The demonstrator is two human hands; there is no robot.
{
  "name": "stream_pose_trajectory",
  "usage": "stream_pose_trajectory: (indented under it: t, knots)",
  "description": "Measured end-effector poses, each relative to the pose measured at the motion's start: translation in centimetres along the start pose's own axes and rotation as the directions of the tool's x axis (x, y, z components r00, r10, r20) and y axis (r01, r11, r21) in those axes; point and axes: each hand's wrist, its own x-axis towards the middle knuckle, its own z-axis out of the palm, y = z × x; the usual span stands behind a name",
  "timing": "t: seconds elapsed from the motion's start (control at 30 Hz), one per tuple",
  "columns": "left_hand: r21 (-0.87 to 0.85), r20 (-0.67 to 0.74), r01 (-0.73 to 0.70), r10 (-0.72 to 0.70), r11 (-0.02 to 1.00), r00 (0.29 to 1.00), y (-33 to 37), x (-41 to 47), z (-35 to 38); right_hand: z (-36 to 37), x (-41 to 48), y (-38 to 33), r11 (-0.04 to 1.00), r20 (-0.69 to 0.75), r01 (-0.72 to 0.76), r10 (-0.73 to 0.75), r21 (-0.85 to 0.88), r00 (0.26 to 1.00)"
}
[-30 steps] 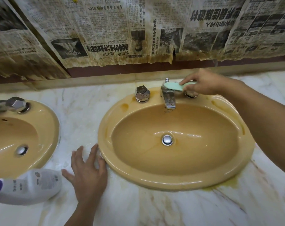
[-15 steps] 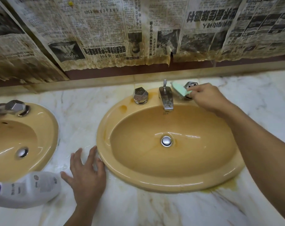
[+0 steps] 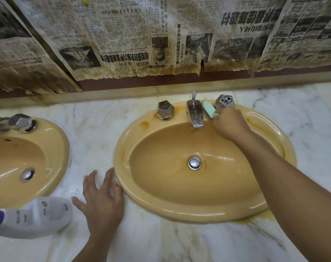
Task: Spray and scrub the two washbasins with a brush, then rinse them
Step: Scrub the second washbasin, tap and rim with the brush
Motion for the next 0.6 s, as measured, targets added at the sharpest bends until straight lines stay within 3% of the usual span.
stream_pose_trajectory:
  t: [0.23,0.43,0.6]
  knots:
    - [-0.019,0.015,0.001,-0.001,1.0,1.0,0.1,0.1,-0.2,-0.2,3.1,-3.4,0.998,-0.031,-0.046,0.045,-0.039,0.999]
    - [-0.011,0.025,-0.003,0.003,1.0,1.0,-0.3,0.2,-0.1,-0.7,1.8,-1.3,0.999,0.062,-0.02,0.018,0.031,0.998]
    - [-0.019,0.028,0.006,-0.005,1.0,1.0,-0.5,0.2,0.1,-0.1,3.4,-2.6,0.996,-0.011,-0.047,0.048,0.082,0.999]
